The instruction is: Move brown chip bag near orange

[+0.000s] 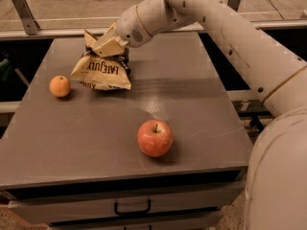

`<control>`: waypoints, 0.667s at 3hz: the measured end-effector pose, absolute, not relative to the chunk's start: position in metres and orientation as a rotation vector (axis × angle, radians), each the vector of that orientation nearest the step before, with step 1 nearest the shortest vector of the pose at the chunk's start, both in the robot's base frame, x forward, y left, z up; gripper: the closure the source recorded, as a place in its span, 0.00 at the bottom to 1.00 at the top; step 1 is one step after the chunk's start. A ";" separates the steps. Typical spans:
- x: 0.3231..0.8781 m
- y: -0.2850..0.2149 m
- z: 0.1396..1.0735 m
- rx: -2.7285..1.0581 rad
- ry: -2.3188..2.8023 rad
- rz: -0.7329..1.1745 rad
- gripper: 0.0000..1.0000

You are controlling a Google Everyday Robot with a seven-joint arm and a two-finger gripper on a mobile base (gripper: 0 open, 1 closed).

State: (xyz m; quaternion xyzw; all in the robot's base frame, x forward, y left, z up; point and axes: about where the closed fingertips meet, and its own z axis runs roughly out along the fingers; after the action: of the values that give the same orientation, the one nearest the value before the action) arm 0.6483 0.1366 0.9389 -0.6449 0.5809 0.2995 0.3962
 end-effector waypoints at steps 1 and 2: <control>0.648 0.137 0.938 -1.639 1.477 0.749 0.35; 0.649 0.133 0.939 -1.645 1.481 0.729 0.12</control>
Offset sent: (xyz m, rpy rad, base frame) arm 0.0045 -0.0145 0.0048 -0.0358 -0.0320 -0.0261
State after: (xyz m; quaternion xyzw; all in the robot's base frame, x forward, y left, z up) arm 0.6492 0.1327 0.9391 -0.6485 0.5841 0.2873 0.3946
